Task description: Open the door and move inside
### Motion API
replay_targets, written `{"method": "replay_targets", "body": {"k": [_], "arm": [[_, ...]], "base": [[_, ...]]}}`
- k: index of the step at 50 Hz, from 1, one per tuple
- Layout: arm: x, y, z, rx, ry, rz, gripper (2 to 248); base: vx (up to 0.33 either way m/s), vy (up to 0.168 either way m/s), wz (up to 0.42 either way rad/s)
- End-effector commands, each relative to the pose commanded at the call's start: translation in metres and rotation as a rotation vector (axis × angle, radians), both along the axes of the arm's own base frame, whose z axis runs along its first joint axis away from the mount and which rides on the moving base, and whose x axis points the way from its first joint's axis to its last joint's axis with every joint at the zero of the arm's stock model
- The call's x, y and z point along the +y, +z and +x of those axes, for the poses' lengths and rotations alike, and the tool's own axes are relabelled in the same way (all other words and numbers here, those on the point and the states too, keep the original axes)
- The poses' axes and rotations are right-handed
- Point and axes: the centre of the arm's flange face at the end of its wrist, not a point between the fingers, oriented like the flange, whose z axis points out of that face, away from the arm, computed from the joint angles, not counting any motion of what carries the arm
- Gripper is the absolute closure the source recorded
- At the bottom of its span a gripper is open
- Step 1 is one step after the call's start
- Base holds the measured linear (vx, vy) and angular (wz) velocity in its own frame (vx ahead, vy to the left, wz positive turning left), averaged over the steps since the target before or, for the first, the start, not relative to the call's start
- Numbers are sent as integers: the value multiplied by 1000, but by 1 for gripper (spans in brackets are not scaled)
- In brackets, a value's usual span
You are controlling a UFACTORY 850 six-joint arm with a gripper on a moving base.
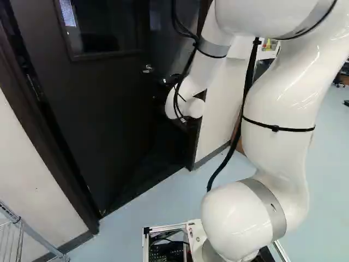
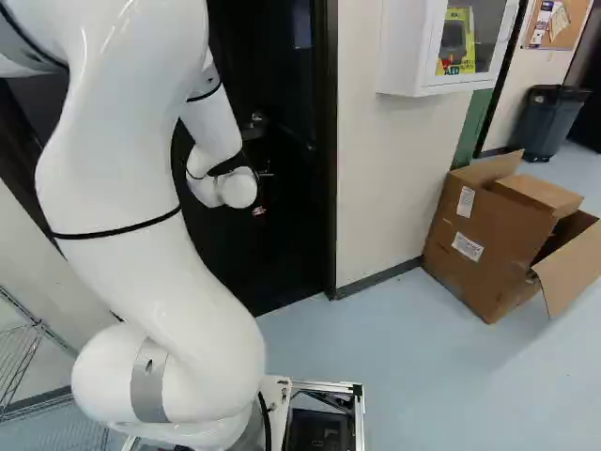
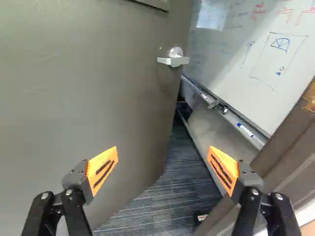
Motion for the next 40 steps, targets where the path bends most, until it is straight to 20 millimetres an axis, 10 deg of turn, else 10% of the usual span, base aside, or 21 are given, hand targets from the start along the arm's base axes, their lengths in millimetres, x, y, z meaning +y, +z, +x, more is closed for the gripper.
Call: {"method": "replay_targets", "body": {"k": [40], "arm": [[-19,1,-48,19,-58,13,3]], "base": [[0,0,0]]}}
